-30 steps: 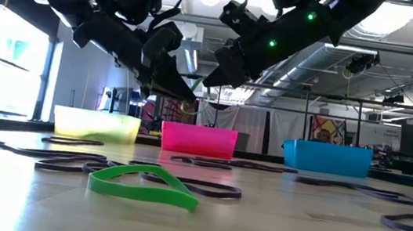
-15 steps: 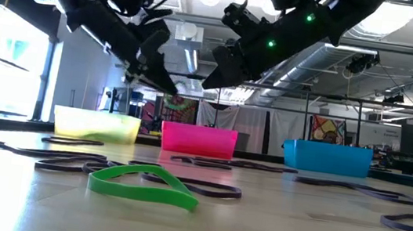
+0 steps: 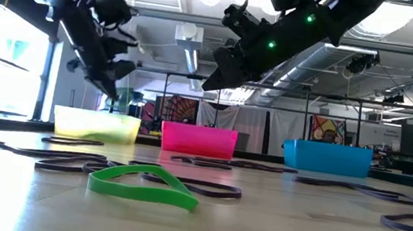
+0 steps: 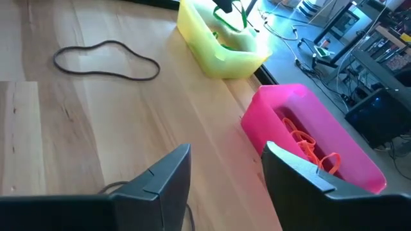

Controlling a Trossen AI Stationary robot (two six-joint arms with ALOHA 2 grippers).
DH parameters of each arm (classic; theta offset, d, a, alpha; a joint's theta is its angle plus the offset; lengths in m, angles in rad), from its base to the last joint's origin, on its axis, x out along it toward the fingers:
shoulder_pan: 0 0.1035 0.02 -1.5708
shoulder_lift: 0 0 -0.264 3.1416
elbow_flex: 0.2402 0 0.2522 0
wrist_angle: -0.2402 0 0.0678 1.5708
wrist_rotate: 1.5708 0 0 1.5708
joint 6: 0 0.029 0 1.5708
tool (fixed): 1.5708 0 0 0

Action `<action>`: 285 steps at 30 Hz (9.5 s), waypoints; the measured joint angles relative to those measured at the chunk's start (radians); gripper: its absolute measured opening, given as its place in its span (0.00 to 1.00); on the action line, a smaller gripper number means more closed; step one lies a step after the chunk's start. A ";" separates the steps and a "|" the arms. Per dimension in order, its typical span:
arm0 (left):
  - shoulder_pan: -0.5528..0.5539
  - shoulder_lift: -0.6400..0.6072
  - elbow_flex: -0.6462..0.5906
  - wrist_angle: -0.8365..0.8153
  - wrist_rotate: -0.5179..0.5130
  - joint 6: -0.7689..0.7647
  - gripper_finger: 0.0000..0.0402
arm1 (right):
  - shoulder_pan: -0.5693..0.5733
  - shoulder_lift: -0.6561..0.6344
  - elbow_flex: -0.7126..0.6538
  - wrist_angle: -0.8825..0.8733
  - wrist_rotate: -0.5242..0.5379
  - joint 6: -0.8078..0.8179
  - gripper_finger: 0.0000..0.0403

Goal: Sort rubber bands into baskets
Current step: Put the green rubber band into the yellow bin

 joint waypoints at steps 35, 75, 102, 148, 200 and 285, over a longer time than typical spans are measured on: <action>-0.069 0.053 -0.001 0.039 -0.106 0.123 0.38 | 0.038 -0.180 0.002 -0.546 -0.416 0.439 0.45; -0.418 0.047 -0.001 0.134 -0.026 0.167 0.38 | 0.555 -0.207 -0.328 -0.856 -1.146 1.399 0.41; -0.462 0.172 -0.001 0.445 0.479 0.059 0.38 | 0.257 -0.246 -0.155 -0.619 -0.441 0.677 0.00; -0.559 0.321 0.124 0.594 0.413 0.191 0.00 | 0.094 -0.246 -0.151 0.036 -0.146 0.229 0.24; 0.072 0.071 0.030 0.072 0.287 0.148 0.40 | 0.104 -0.241 -0.151 -0.081 -0.201 0.357 0.38; -0.704 -0.841 -0.260 0.022 -0.212 0.112 0.10 | -0.189 0.530 0.954 -0.505 -0.524 0.007 0.00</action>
